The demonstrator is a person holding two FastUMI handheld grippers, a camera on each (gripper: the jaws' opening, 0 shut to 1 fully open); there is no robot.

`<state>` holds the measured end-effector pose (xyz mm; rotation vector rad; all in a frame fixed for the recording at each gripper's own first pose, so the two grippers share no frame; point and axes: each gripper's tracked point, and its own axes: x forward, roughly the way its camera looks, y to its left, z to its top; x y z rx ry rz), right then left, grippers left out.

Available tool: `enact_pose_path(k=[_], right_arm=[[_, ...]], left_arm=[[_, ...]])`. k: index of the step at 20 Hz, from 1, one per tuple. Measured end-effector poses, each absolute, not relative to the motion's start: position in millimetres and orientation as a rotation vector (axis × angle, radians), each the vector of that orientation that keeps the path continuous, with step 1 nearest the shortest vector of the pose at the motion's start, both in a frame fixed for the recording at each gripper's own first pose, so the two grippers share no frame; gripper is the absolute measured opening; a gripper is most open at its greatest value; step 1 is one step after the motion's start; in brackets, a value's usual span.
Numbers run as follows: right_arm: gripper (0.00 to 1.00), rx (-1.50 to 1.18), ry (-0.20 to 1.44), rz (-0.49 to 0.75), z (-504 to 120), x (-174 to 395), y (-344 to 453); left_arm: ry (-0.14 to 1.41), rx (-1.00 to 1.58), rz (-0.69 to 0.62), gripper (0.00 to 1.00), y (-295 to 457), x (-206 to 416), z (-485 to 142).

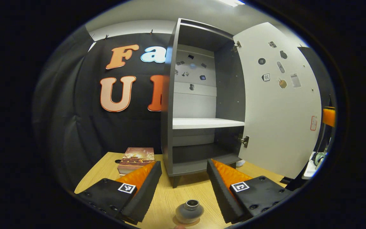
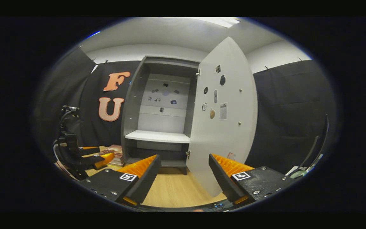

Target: Open the cabinet door with the right hand, grasp the bottle in the cabinet with the left hand and place it on the coaster, then close the cabinet door with the right hand.

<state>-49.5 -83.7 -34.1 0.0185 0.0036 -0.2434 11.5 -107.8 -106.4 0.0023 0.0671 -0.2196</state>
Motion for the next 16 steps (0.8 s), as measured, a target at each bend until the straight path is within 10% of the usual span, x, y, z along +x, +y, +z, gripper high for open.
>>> enact_pose_path(k=[16], right_arm=[[0.93,0.080,-0.014,-0.470,-18,-73,-266]], left_arm=[[0.005,0.037,-0.094,0.93,-116,-15,-32]])
